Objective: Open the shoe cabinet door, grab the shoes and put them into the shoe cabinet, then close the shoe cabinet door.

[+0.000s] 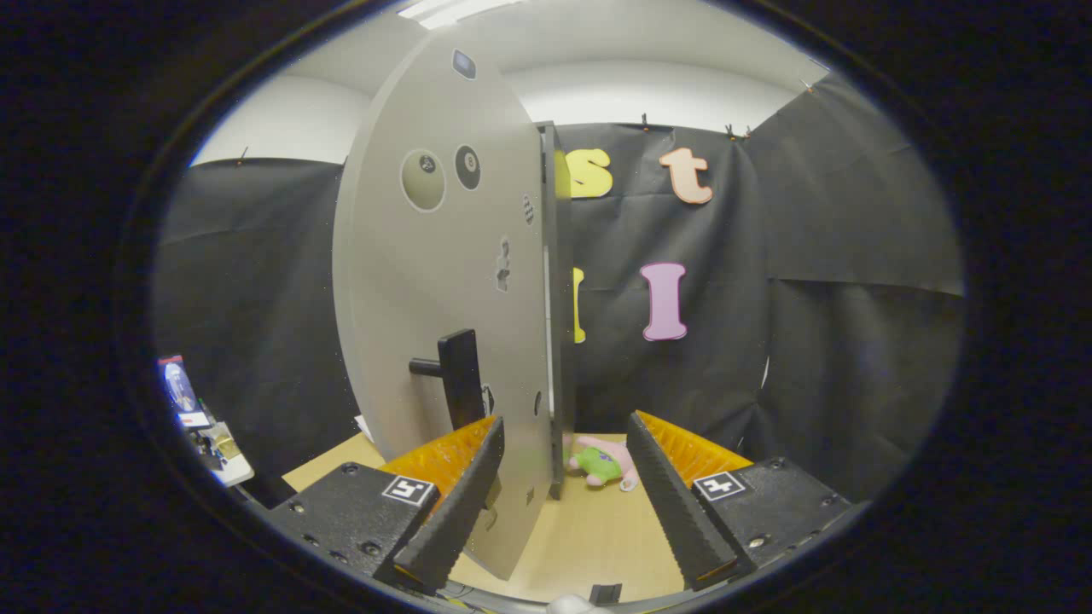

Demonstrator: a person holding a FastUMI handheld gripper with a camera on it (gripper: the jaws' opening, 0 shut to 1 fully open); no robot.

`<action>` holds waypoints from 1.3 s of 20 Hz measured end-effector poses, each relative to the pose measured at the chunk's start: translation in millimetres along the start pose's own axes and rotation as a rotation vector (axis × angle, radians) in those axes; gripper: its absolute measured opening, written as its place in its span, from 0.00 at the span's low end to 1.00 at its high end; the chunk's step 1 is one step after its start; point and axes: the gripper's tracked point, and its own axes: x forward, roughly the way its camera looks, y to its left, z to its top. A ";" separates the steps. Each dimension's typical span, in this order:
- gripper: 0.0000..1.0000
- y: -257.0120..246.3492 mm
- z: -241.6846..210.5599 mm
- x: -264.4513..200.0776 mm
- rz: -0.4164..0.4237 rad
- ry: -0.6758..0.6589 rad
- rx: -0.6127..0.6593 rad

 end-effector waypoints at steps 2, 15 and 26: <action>0.96 25.3 -3.8 1.7 0.005 0.001 0.008; 1.00 197.7 1.0 88.2 0.072 0.010 0.035; 1.00 218.5 8.5 95.7 0.004 0.009 0.015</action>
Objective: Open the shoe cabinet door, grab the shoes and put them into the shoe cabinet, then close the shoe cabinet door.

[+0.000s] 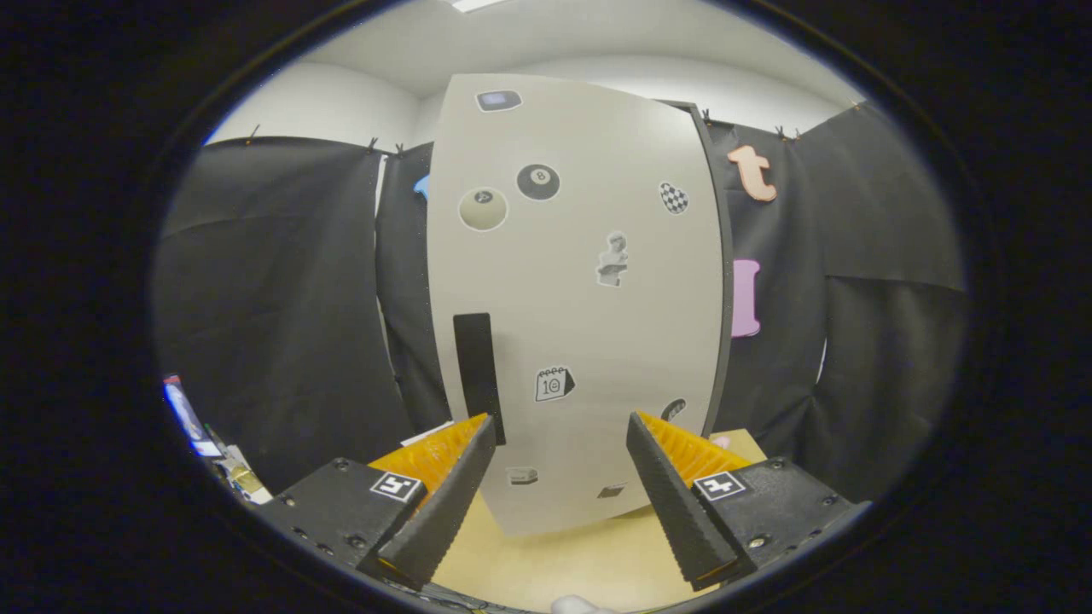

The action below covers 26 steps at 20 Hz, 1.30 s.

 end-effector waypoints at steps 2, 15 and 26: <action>1.00 -2.3 4.4 -5.8 -0.016 -0.011 0.003; 1.00 -66.4 47.8 -80.0 -0.173 -0.046 -0.042; 1.00 -113.9 50.5 -94.1 -0.196 -0.050 -0.021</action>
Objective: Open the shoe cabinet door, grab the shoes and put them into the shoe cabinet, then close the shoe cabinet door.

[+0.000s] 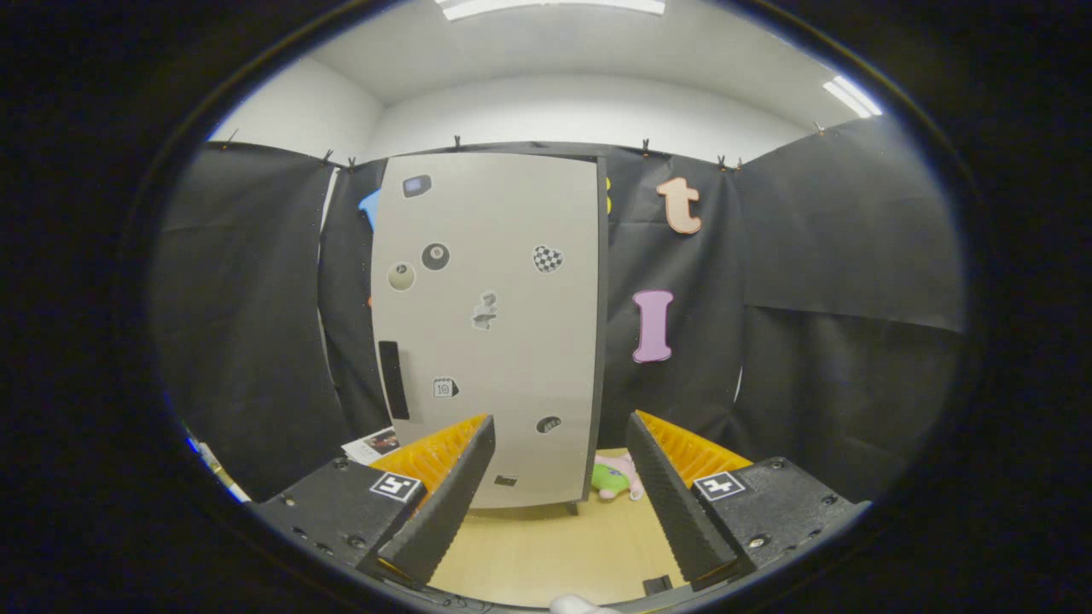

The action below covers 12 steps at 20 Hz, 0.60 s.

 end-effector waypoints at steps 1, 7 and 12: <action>1.00 0.3 0.4 1.3 0.002 -0.001 0.000; 1.00 3.5 1.5 4.5 0.013 -0.006 0.002; 1.00 5.1 0.5 6.5 0.012 -0.007 0.008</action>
